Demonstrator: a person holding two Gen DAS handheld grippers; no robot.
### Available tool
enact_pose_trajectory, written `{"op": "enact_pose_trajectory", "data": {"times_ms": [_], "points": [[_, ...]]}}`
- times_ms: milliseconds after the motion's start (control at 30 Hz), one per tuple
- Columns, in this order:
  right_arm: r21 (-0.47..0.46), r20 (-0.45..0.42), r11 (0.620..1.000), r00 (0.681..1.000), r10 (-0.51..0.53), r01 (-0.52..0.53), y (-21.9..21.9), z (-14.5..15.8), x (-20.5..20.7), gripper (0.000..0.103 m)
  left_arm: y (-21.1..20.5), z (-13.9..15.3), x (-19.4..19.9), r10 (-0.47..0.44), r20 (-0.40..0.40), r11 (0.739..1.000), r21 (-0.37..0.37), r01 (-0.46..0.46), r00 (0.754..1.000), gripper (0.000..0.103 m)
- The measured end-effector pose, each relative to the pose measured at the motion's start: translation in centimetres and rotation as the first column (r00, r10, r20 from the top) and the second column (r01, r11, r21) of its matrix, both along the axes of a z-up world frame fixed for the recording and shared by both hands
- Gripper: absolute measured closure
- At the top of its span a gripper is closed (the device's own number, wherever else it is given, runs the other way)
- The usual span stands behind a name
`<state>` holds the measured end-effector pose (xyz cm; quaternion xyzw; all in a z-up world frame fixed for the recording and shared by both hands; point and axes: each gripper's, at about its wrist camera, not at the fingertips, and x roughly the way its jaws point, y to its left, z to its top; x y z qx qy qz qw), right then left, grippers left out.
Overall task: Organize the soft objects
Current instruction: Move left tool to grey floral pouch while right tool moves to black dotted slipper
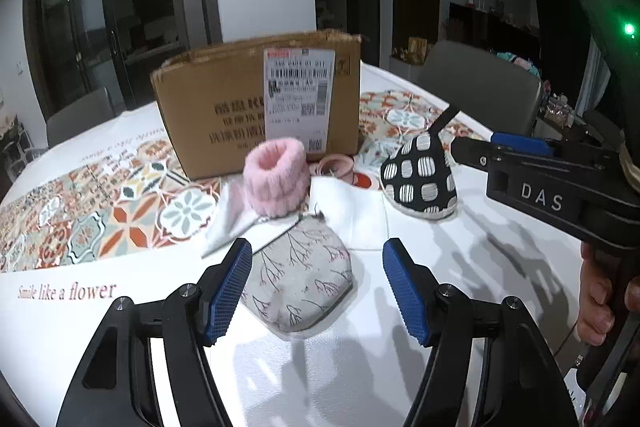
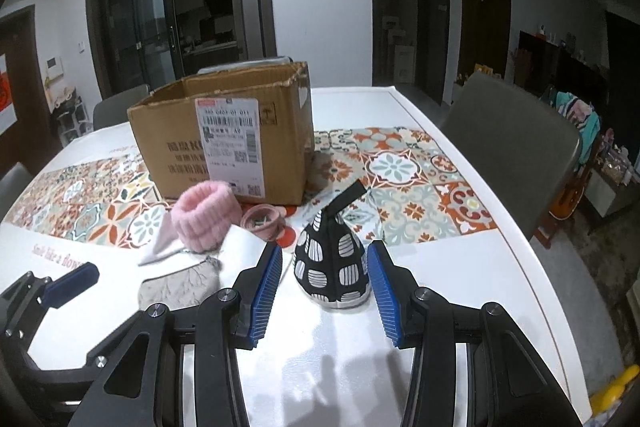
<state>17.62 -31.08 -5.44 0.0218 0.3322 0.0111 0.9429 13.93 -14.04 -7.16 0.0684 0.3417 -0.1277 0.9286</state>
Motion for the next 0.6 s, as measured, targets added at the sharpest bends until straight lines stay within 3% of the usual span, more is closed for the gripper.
{"op": "enact_pose_trajectory", "data": {"times_ms": [600], "points": [[0.000,-0.081,1.000,0.997,0.021,-0.021,-0.3,-3.4,3.8,0.057,-1.1,-4.3,2.8,0.005,-0.126,0.998,0.056,0.003,0.992,0.036]]}}
